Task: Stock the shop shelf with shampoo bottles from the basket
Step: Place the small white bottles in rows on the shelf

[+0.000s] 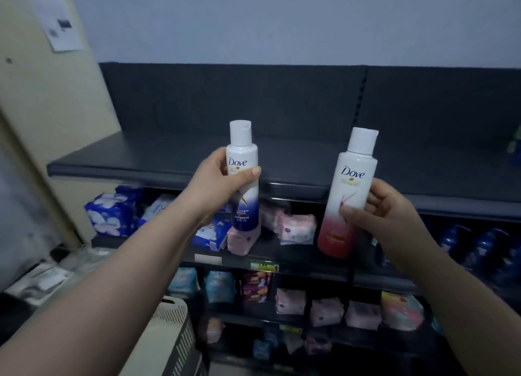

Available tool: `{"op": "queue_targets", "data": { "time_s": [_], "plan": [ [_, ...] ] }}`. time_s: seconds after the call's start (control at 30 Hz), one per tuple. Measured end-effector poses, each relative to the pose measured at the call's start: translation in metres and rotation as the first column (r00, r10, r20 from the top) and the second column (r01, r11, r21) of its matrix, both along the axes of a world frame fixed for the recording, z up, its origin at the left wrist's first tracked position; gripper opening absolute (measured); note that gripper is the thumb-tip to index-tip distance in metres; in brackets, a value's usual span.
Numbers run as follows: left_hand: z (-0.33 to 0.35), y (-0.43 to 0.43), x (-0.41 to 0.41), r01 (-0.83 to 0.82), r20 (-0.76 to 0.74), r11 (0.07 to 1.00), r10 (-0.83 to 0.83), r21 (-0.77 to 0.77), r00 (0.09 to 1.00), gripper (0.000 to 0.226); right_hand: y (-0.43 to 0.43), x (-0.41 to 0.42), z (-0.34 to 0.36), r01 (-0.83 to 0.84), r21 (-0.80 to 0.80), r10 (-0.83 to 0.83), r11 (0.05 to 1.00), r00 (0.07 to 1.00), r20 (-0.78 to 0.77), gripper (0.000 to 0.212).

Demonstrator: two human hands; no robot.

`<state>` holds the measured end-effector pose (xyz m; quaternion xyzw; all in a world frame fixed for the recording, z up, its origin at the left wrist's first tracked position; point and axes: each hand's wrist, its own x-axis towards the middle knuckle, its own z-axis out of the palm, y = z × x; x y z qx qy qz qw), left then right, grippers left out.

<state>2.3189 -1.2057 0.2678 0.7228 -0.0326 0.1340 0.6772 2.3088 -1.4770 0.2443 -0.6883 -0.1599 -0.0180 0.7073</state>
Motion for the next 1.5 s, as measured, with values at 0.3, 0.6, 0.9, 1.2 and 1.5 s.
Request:
{"op": "queue_targets", "data": {
  "time_s": [0.3,0.6,0.9,1.2,1.5],
  "plan": [
    [0.033,0.105,0.025,-0.336,0.085,0.941,0.332,0.041,0.939,0.026,0.088,0.088,0.030,-0.184,-0.004,0.184,0.983,0.979,0.090,0.044],
    [0.043,0.230,0.072,-0.496,0.123,0.861,0.484,0.111,0.867,0.028,0.211,0.145,0.045,-0.262,-0.030,0.263,0.965,0.956,0.130,0.045],
    [0.024,0.349,0.136,-0.513,0.099,0.844,0.503,0.156,0.859,0.034,0.324,0.205,0.032,-0.243,-0.069,0.248,0.968,0.965,0.087,0.045],
    [-0.006,0.427,0.177,-0.482,0.041,0.856,0.483,0.186,0.874,0.032,0.434,0.239,0.016,-0.283,-0.142,0.291,0.949,0.956,0.040,0.047],
    [-0.018,0.454,0.202,-0.481,0.035,0.847,0.486,0.227,0.873,0.043,0.502,0.262,-0.005,-0.273,-0.229,0.289,0.934,0.956,0.040,0.049]
  ]
}}
